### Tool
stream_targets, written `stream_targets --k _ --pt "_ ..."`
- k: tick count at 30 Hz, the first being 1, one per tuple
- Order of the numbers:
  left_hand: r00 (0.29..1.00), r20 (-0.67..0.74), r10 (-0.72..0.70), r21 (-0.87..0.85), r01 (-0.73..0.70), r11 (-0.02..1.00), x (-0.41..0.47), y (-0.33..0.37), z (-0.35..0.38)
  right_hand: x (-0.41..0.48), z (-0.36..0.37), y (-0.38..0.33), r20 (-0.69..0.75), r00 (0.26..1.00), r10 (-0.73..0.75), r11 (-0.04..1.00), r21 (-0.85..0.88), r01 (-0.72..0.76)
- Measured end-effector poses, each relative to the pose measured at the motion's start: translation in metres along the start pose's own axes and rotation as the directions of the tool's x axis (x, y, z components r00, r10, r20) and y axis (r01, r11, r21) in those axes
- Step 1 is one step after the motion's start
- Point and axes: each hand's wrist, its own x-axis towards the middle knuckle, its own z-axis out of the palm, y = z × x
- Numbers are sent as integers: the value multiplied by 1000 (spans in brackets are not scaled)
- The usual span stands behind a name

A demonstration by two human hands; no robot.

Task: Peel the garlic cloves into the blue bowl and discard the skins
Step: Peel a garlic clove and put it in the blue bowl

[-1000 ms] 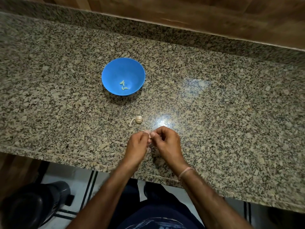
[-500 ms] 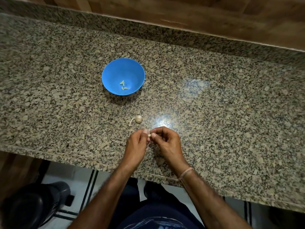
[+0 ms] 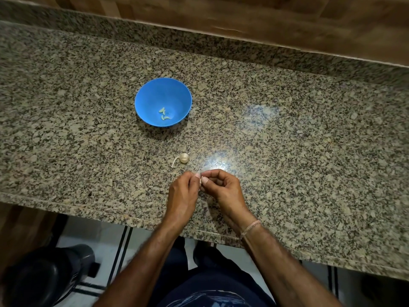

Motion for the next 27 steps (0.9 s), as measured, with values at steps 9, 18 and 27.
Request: stream_targets --k 9,18,27 --pt "964 103 -245 -316 265 911 4 -7 7 0 -5 1 -46 999 13 996 91 -8" --pt "963 94 -253 -471 267 841 -1 -3 3 5 -4 0 -76 990 119 962 257 -96" --pt "989 53 -138 -449 148 881 -6 3 -5 4 -10 2 -59 998 -28 995 -101 22"
